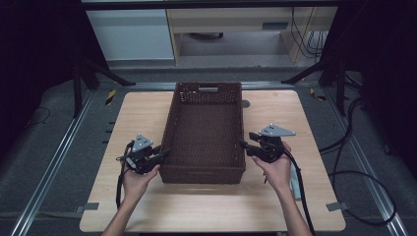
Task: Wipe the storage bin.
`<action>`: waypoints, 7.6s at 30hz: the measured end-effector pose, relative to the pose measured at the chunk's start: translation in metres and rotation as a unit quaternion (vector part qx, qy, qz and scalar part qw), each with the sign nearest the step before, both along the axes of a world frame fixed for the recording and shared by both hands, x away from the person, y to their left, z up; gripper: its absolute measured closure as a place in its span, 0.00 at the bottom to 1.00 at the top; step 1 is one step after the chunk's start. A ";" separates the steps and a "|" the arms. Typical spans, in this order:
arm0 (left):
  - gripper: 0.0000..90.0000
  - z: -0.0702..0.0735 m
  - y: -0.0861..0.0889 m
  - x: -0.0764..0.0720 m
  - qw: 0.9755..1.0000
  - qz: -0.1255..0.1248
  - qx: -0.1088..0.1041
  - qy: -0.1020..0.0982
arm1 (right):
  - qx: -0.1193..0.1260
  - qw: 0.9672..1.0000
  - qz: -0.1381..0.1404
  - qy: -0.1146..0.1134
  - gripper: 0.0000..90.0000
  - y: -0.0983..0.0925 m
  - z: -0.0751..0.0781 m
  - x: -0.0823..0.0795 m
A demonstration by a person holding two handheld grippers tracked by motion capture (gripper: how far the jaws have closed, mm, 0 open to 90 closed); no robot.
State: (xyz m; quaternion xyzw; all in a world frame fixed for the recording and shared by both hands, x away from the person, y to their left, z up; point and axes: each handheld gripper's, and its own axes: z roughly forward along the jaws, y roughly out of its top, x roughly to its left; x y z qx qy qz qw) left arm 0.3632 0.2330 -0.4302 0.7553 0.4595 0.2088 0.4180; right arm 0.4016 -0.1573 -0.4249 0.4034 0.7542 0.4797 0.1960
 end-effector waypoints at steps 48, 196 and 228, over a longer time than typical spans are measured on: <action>0.74 0.008 0.027 -0.005 0.999 0.019 -0.025 -0.027 | 0.012 0.999 -0.042 0.013 0.58 0.025 -0.010 0.019; 0.52 0.021 0.045 0.022 0.998 0.037 -0.032 -0.040 | 0.025 0.989 -0.145 -0.001 0.55 -0.051 -0.006 0.064; 0.61 0.014 0.029 0.003 0.998 0.043 0.019 -0.039 | -0.029 0.994 -0.107 -0.018 0.66 -0.045 0.004 0.029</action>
